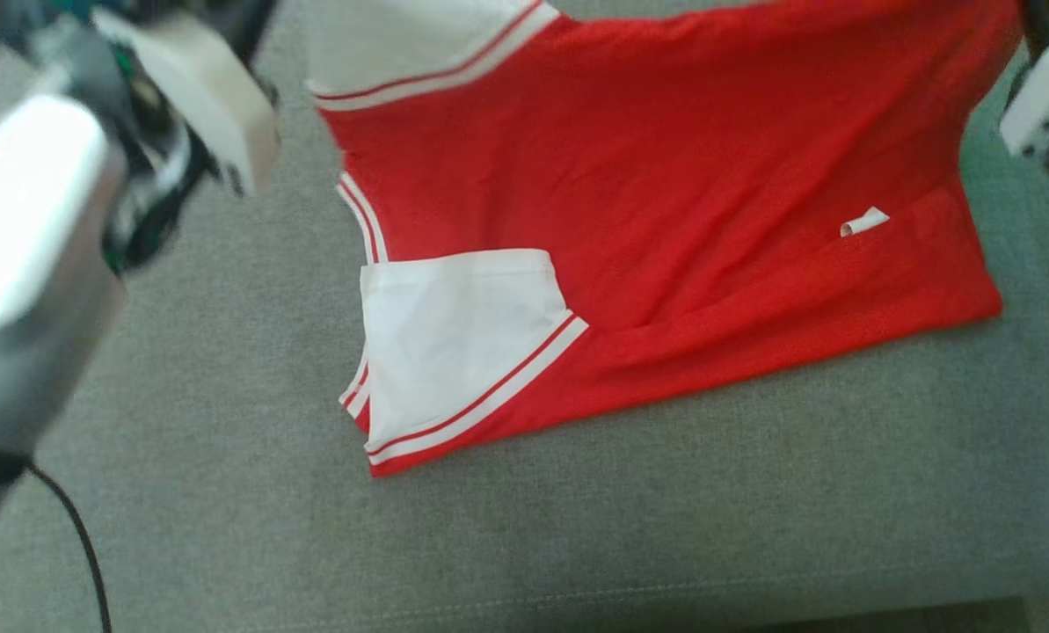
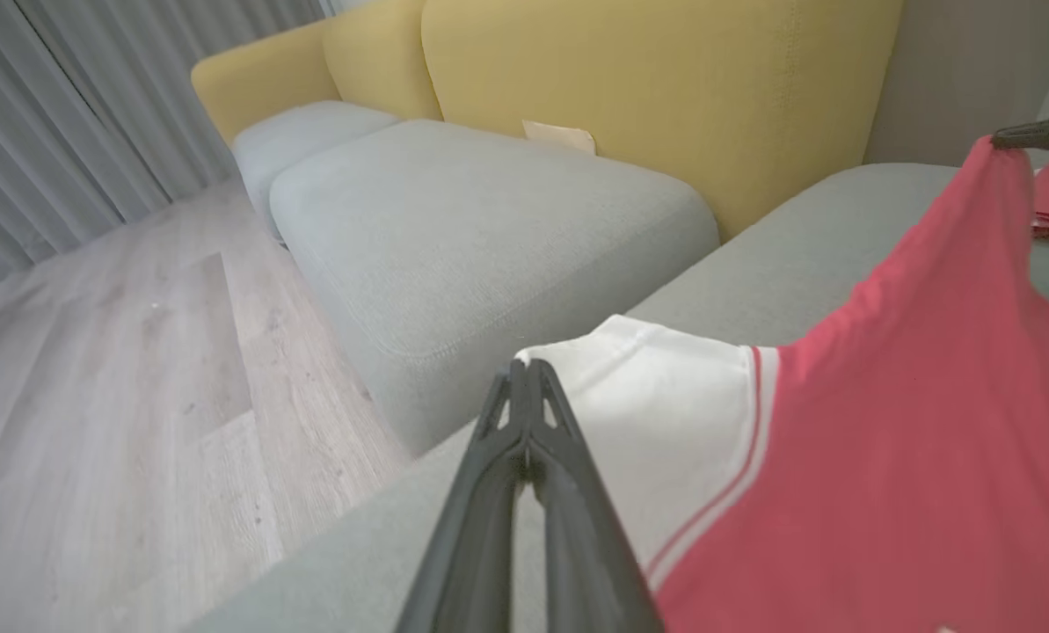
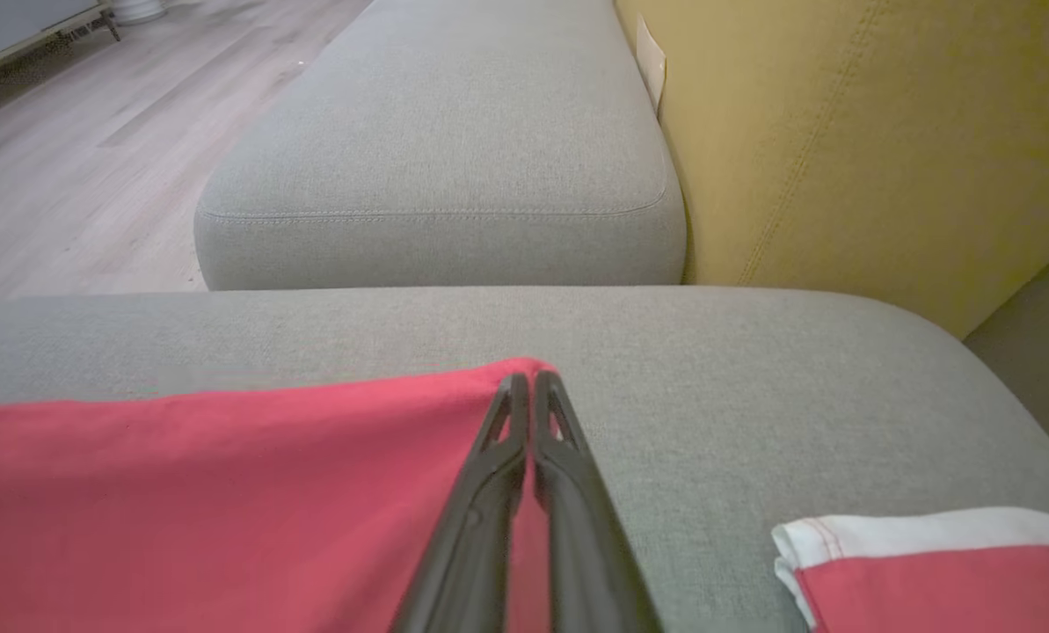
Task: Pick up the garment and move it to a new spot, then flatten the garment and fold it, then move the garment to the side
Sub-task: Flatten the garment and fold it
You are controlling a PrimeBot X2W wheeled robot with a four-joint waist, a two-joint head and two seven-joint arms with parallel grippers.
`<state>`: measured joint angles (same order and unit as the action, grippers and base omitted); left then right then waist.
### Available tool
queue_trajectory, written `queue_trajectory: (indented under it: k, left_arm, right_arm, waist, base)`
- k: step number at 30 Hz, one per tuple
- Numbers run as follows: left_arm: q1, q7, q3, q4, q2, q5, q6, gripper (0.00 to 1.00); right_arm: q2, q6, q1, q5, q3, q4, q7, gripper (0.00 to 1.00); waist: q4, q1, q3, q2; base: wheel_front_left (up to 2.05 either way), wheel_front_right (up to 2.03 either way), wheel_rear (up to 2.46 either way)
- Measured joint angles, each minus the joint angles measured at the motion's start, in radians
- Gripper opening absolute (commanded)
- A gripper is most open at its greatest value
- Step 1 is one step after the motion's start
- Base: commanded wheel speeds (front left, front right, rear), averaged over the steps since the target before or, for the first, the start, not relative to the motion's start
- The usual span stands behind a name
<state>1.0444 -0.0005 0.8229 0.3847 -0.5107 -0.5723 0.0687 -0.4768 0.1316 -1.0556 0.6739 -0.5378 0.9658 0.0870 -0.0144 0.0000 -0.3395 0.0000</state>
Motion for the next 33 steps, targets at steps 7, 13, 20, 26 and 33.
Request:
queue_trajectory:
  k: [7, 13, 20, 26, 33]
  left_arm:
    - [-0.209, -0.02, -0.011, -0.158, -0.05, -0.057, -0.084, 0.0]
    - [-0.44, -0.038, -0.024, -0.348, -0.12, -0.111, -0.19, 0.0]
    - [-0.658, -0.07, -0.015, -0.485, -0.149, -0.142, -0.291, 0.0]
    - [-0.737, -0.109, 0.014, -0.474, -0.127, -0.163, -0.298, 1.0]
    - [-0.802, -0.197, 0.022, -0.418, -0.046, -0.17, -0.347, 1.0]
  right_arm:
    - [-0.04, 0.0, 0.144, 0.055, -0.012, -0.049, -0.028, 0.0]
    - [-0.068, 0.0, 0.241, 0.076, -0.013, -0.097, -0.04, 0.0]
    - [-0.07, 0.0, 0.342, 0.088, -0.002, -0.115, -0.049, 0.0]
    - [-0.066, 0.0, 0.404, 0.09, 0.029, -0.107, -0.054, 1.0]
    - [-0.024, 0.0, 0.49, 0.099, 0.108, -0.111, -0.197, 1.0]
  waist:
    - [0.019, 0.0, 0.043, 0.0]
    - [0.033, 0.0, 0.072, 0.0]
    - [0.042, 0.0, 0.086, 0.0]
    - [0.055, 0.0, 0.099, 0.0]
    - [0.055, 0.0, 0.15, 0.0]
  base:
    - [0.0, 0.0, 0.0]
    - [0.0, 0.0, 0.0]
    - [0.0, 0.0, 0.0]
    - [0.0, 0.0, 0.0]
    - [0.0, 0.0, 0.0]
